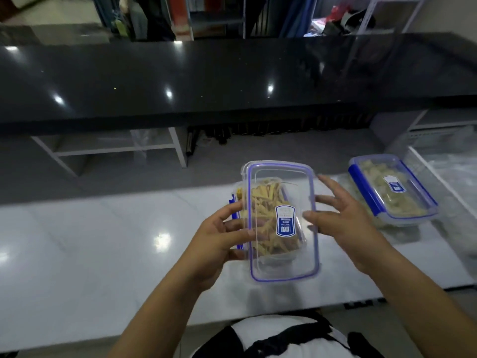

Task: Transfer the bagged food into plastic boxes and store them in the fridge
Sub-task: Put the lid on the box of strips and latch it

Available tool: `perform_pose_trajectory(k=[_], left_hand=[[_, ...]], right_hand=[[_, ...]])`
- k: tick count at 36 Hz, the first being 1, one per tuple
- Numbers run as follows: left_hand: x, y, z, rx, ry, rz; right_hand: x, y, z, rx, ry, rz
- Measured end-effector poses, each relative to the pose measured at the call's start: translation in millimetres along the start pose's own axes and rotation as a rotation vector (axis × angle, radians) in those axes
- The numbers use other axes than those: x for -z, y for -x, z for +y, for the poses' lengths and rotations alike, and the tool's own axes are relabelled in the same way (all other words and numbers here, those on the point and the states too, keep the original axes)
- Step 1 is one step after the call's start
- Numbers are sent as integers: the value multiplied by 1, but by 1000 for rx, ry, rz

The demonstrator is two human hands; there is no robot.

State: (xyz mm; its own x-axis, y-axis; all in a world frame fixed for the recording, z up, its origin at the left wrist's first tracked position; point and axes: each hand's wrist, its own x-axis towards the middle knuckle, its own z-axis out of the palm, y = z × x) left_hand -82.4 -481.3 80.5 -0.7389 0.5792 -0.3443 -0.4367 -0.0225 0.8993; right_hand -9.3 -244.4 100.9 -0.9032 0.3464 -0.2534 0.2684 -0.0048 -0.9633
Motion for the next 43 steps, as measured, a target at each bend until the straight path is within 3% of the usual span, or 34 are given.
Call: perform_pose_trajectory(k=[5,8,15,19,21,23,25,29,36,39,43], left_hand=[[-19,-11,-9,-52,86,87],[-23,-18,-6,-48,152,84],[-21,-30,0,-62,177,8],[-9,-37,3,-16,133,-119],[1,-46,3,-51,-20,-14],[16,-59,-3,-63,-163,244],[31,-68,-16,50,-164,357],[45,-76,-43,323,156,191],[35,-78,-66,325,268,160],[21,-77,-71,308,256,122],[3,-74,-79,310,210,42]], right_hand=[[-24,3,5,100,415,-244],[-38,2,9,86,678,-136],[-48,-5,8,113,823,12],[-41,-8,12,113,845,43],[-33,-10,17,89,858,62],[-22,-11,24,36,850,73],[-10,-9,32,-1,845,83],[8,0,44,-53,868,92],[-3,14,40,-23,909,75],[-23,9,41,18,1025,85],[-44,-8,63,-73,1218,57]])
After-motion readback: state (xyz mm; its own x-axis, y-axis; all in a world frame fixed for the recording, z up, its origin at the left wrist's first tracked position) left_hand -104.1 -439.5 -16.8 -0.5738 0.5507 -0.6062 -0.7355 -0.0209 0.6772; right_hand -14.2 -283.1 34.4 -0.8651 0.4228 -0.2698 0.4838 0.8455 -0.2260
